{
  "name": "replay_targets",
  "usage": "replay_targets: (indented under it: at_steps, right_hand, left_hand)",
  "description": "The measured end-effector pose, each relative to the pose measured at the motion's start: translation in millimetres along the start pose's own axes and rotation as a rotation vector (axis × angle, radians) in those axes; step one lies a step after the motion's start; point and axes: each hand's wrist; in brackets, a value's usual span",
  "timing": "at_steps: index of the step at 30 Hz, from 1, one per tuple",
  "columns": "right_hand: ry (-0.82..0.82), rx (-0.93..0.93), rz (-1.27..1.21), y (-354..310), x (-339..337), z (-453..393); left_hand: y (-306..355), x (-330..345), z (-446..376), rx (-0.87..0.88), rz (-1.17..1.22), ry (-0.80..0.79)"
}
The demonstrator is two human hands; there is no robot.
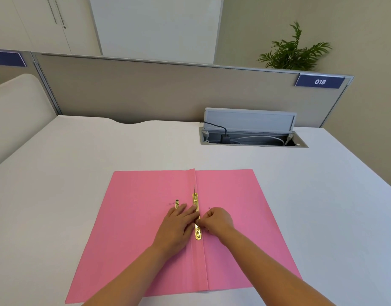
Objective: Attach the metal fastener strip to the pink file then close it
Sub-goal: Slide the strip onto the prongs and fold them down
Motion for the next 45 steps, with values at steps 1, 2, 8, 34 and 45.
replay_targets:
  at_steps: [1, 2, 8, 34, 45]
  right_hand:
    - [-0.014, 0.010, -0.033, 0, -1, 1]
    - [-0.039, 0.019, -0.073, -1, -3, 3]
    - [-0.220, 0.065, -0.180, -3, -16, 15]
    - [0.197, -0.342, 0.508, 33, 23, 54]
    - [0.280, -0.303, 0.450, 27, 40, 67]
  left_hand:
    - [0, 0, 0, -0.006, -0.003, -0.002]
    - [0, 1, 0, -0.012, -0.008, -0.003]
    - [0, 0, -1, -0.036, 0.004, -0.026]
    - [0, -1, -4, -0.066, -0.033, -0.111]
    - [-3, 0, -3, -0.032, -0.054, -0.099]
Point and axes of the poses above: each hand's wrist, its own z-axis away from the middle knuckle, its own x-axis out of the palm, y = z × x, and after that the axes turned 1 degree about y, right-handed
